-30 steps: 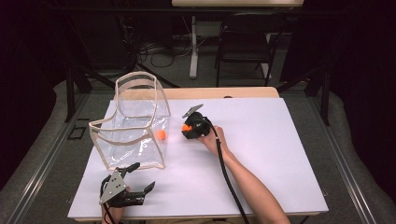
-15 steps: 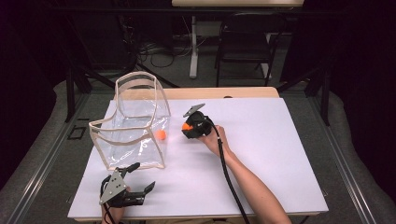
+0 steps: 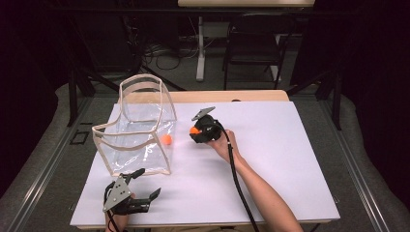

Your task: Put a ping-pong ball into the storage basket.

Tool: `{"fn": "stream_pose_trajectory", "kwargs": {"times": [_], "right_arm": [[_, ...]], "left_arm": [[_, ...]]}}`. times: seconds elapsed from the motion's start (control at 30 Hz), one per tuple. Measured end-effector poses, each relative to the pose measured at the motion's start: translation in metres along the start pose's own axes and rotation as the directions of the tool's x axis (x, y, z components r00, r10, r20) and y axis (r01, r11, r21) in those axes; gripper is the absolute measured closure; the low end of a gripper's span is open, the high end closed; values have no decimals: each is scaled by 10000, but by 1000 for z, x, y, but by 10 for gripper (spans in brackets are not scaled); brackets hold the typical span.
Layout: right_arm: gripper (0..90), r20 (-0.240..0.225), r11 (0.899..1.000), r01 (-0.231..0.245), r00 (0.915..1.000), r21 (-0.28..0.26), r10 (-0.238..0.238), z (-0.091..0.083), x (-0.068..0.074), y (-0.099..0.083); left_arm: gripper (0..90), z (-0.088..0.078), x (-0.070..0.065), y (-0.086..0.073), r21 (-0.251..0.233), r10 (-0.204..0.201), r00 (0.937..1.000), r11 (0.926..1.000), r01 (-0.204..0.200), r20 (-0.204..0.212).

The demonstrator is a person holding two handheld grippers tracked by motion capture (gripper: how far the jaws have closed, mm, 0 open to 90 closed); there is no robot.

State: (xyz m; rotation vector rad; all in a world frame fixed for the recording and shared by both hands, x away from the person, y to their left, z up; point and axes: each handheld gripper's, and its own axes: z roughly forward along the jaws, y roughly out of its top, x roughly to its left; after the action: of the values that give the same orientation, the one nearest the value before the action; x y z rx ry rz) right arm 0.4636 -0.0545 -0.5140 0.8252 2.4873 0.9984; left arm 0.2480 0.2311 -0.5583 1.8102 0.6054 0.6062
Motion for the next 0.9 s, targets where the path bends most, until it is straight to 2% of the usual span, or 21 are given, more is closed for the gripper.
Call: {"fn": "stream_pose_trajectory", "kwargs": {"times": [0.9], "right_arm": [[501,103,9990,248,9996,-373,-245,-20,1,5]], "left_arm": [[157,0,0,0,-13,-2,10000,10000,2,-7]]}}
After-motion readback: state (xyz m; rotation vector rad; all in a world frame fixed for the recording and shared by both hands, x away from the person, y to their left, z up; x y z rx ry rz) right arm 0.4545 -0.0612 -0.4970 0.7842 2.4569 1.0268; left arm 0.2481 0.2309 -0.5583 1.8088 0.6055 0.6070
